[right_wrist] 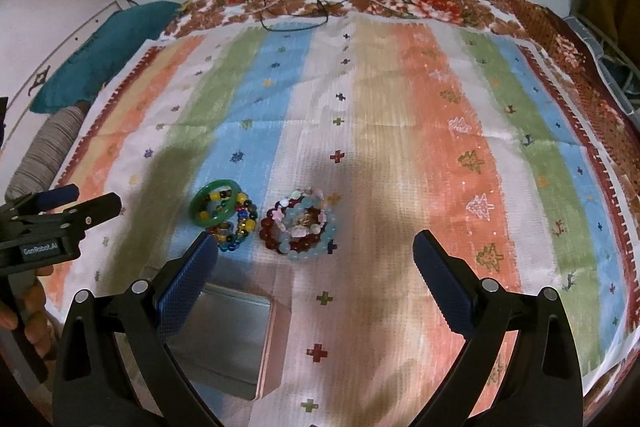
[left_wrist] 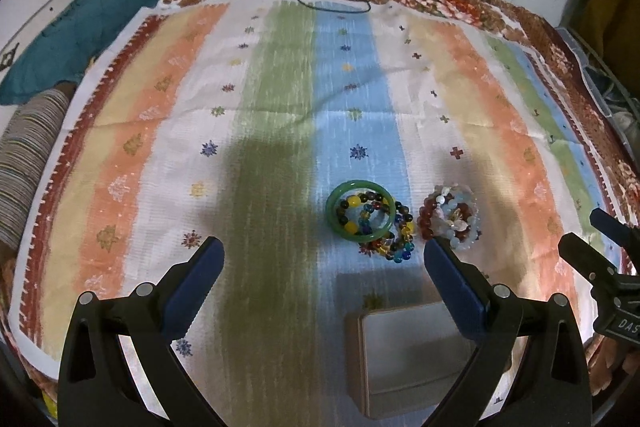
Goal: Organize jewelry
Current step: 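Close left tool on the green jade bangle while right tool grasps the white bead strand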
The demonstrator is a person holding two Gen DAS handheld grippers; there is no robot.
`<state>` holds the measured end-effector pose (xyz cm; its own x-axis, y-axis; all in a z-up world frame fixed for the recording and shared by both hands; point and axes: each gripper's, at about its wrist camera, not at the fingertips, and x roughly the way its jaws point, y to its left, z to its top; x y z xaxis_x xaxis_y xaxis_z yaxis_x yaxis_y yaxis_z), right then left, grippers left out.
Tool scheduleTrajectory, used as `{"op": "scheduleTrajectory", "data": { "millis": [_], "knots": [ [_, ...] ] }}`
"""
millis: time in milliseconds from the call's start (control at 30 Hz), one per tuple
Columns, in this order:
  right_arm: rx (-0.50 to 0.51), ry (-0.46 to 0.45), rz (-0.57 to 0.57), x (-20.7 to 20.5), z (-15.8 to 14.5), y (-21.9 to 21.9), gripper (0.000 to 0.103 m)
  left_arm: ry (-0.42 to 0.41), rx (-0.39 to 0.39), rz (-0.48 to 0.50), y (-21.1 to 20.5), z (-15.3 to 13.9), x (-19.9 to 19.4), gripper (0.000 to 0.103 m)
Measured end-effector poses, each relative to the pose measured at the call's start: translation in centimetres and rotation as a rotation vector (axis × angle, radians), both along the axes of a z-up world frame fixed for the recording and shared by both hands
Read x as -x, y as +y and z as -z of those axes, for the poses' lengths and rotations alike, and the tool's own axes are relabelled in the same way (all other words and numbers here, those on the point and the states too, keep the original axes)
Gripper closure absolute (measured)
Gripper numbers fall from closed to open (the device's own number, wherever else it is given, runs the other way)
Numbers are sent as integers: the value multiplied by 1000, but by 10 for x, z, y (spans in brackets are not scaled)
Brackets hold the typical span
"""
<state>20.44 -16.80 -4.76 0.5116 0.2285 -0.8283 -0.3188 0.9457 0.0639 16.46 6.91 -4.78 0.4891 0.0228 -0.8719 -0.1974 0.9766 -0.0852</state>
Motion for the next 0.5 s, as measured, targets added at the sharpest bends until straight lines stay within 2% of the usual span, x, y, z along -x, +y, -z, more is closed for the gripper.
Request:
{"op": "scheduleTrajectory", "data": {
  "millis": [333, 500],
  "knots": [
    [7, 95, 44, -32, 24, 2, 4, 80, 6, -24, 13, 31, -27, 6],
    [25, 90, 52, -42, 29, 4, 4, 97, 29, -28, 15, 40, -37, 6]
  ]
}}
